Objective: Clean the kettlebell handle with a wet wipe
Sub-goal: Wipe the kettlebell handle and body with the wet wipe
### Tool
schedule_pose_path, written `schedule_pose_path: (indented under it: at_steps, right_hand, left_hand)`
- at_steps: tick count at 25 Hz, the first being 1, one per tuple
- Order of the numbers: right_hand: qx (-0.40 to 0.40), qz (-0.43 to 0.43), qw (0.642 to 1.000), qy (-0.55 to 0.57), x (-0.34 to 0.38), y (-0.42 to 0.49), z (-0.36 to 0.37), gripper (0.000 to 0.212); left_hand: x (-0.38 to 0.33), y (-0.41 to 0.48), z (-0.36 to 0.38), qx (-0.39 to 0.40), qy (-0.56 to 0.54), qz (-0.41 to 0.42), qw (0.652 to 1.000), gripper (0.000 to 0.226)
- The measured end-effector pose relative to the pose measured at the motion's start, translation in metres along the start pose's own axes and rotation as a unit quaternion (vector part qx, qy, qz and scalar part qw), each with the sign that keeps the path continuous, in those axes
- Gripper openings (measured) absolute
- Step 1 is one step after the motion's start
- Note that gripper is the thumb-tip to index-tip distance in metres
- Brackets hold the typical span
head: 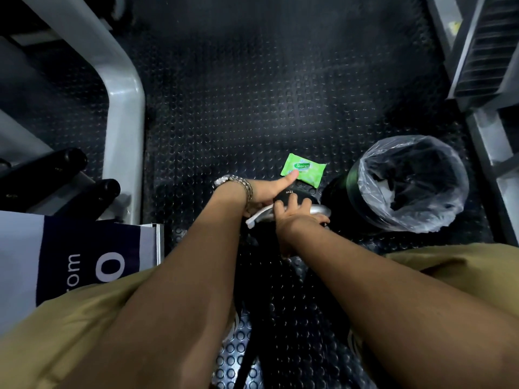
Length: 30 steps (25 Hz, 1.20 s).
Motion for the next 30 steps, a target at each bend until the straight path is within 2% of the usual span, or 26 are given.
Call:
schedule_pose_path:
  at_steps: [4, 8, 16, 22, 24, 27, 30]
  right_hand:
    - [0.008, 0.002, 1.0, 0.004, 0.001, -0.002, 0.0, 0.138]
    - [0.0, -0.004, 1.0, 0.006, 0.001, -0.002, -0.001, 0.134]
    - [0.004, 0.002, 1.0, -0.002, 0.002, 0.0, 0.0, 0.136]
    - [0.004, -0.007, 1.0, 0.011, -0.001, 0.001, 0.0, 0.132]
    - [0.002, -0.007, 1.0, 0.007, -0.001, 0.001, 0.001, 0.135]
    - [-0.002, -0.001, 1.0, -0.003, 0.0, 0.0, 0.002, 0.143]
    - [-0.001, -0.003, 1.0, 0.004, 0.0, 0.0, 0.002, 0.143]
  left_hand:
    - [0.0, 0.008, 0.005, -0.009, 0.03, 0.011, 0.999, 0.104]
    - [0.024, 0.025, 0.017, -0.051, -0.007, 0.001, 0.999, 0.117]
    - [-0.002, 0.011, -0.001, 0.029, 0.014, 0.002, 0.999, 0.118]
    - [0.024, 0.027, 0.021, -0.052, -0.057, -0.004, 0.997, 0.109]
    - [0.021, 0.016, 0.01, -0.044, -0.054, -0.003, 0.998, 0.104]
    - [0.006, 0.005, -0.009, -0.016, -0.028, -0.006, 0.999, 0.11]
    - [0.003, 0.012, 0.004, 0.005, -0.034, -0.001, 0.999, 0.107]
Point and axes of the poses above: each hand's wrist, its own y-axis towards the middle knuckle, its own z-axis out of the palm, x = y × z, the point moved 6 cm from there along y, towards the middle knuckle, and after that the axes turned 11 degrees about y, right-handed, at the moved point
